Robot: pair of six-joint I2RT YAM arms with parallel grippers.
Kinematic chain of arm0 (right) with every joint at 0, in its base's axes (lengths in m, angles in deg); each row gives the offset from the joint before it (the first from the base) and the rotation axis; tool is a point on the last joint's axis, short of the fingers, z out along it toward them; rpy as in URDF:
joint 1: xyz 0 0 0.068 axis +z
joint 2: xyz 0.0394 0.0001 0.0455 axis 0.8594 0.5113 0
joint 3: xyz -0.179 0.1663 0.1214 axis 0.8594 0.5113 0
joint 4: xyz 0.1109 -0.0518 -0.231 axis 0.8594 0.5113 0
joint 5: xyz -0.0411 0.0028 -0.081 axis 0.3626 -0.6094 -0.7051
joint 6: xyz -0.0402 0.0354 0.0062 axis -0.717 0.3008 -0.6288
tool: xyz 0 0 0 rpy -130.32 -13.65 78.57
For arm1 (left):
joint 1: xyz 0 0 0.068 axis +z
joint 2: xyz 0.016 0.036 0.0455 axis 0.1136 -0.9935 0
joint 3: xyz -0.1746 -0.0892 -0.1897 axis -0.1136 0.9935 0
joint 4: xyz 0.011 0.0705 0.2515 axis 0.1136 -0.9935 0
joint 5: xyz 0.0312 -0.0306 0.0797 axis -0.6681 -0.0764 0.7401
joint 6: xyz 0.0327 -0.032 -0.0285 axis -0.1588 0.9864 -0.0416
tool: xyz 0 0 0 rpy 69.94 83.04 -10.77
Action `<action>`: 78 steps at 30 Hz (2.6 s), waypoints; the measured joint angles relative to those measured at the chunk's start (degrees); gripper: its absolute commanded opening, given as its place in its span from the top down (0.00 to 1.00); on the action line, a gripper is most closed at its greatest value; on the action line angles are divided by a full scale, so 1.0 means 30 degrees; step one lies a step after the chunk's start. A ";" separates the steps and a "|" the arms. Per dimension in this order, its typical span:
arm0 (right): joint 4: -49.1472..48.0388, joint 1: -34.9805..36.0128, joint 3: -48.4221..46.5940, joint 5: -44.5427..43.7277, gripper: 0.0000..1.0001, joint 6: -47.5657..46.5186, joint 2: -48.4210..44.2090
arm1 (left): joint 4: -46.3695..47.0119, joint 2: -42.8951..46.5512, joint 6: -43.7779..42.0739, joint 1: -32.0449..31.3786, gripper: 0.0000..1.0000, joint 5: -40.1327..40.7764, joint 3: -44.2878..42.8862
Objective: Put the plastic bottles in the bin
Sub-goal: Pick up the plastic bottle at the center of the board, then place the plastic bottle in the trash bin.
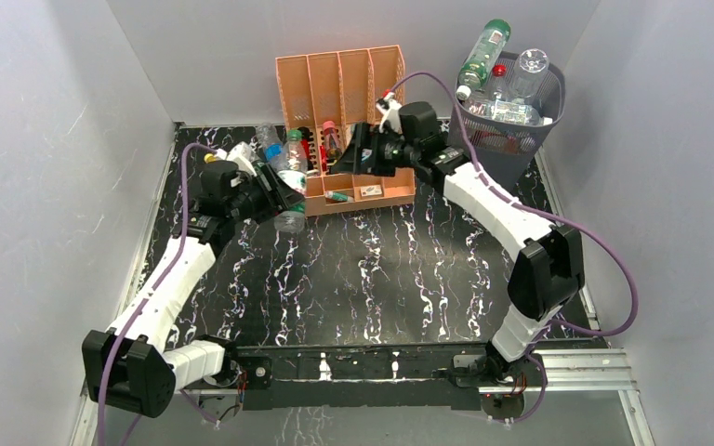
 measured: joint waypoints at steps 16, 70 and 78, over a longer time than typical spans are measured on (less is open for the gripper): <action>-0.0634 -0.1268 -0.0729 0.1355 0.03 0.1086 -0.0102 | 0.1880 -0.1851 -0.0619 -0.6353 0.54 -0.0284 -0.0976; -0.8619 -0.7657 -0.5078 -2.4094 0.78 -1.6611 -0.1603 | 0.0488 -0.3381 -0.3934 -0.7766 0.02 0.3169 -0.2980; -1.0790 -0.8990 -0.6375 -2.5201 0.78 -1.7857 0.1202 | 0.0503 -0.4357 -0.4277 -0.7402 0.02 0.2849 -0.3126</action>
